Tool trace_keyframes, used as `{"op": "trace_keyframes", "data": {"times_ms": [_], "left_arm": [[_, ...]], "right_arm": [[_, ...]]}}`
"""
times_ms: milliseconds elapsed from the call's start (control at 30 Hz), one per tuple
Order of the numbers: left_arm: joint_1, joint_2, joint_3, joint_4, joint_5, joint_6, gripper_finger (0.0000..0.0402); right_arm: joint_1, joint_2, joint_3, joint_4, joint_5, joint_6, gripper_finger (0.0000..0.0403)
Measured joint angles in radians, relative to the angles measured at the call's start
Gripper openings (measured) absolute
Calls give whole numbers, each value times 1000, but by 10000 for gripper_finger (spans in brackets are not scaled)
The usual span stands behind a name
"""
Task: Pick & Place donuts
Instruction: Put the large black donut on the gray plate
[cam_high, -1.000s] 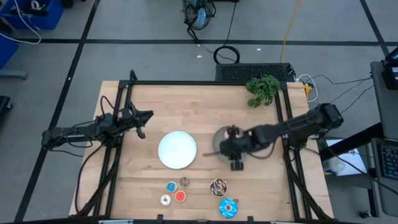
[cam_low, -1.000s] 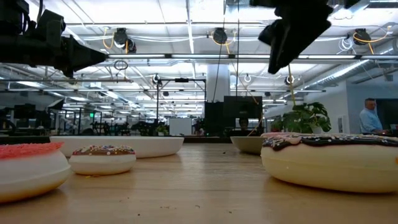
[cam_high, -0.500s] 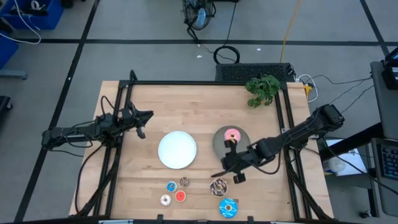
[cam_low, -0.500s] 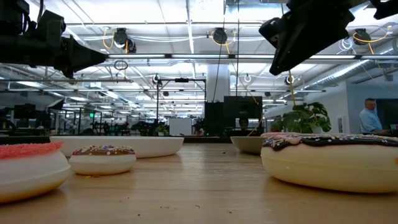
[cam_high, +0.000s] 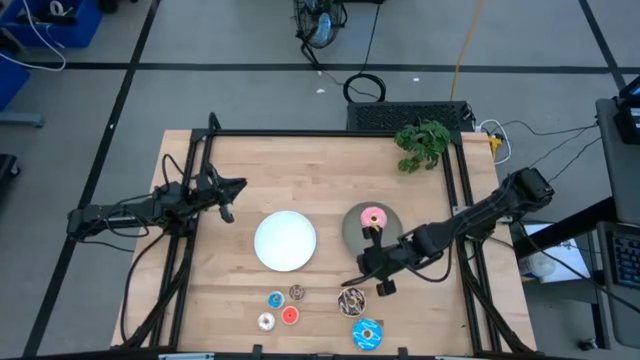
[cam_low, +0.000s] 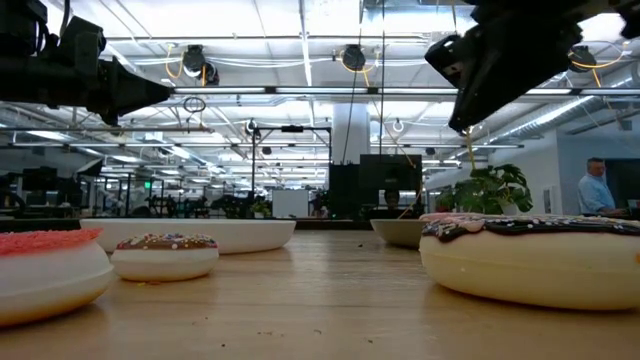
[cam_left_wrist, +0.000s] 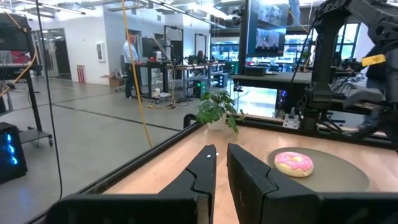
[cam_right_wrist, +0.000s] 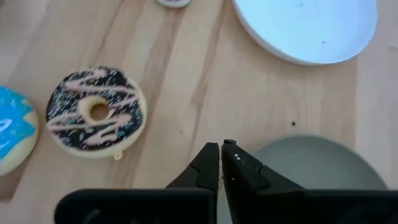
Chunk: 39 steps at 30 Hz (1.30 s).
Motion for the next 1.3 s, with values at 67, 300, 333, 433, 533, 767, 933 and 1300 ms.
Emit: {"op": "trace_keyframes", "data": {"times_ms": [67,300,333,433,533,767,933,1300], "left_arm": [[0,0,0,-1,0,-2,47],[0,0,0,-7,0,-9,47],[0,0,0,-7,0,-11,47],[0,0,0,-14,0,-14,47],[0,0,0,-14,0,-14,47],[0,0,0,-14,0,-33,47],[0,0,0,-19,0,-31,47],[0,0,0,-36,0,-31,47]], "right_arm": [[8,0,0,0,-1,13,2],[46,0,0,-1,-1,135,1],[57,0,0,-1,-2,137,1],[81,0,0,-1,-2,139,1],[93,0,0,0,0,139,1],[107,0,0,48,-2,176,4],[106,0,0,127,-2,105,2],[104,0,0,152,-2,119,1]]}}
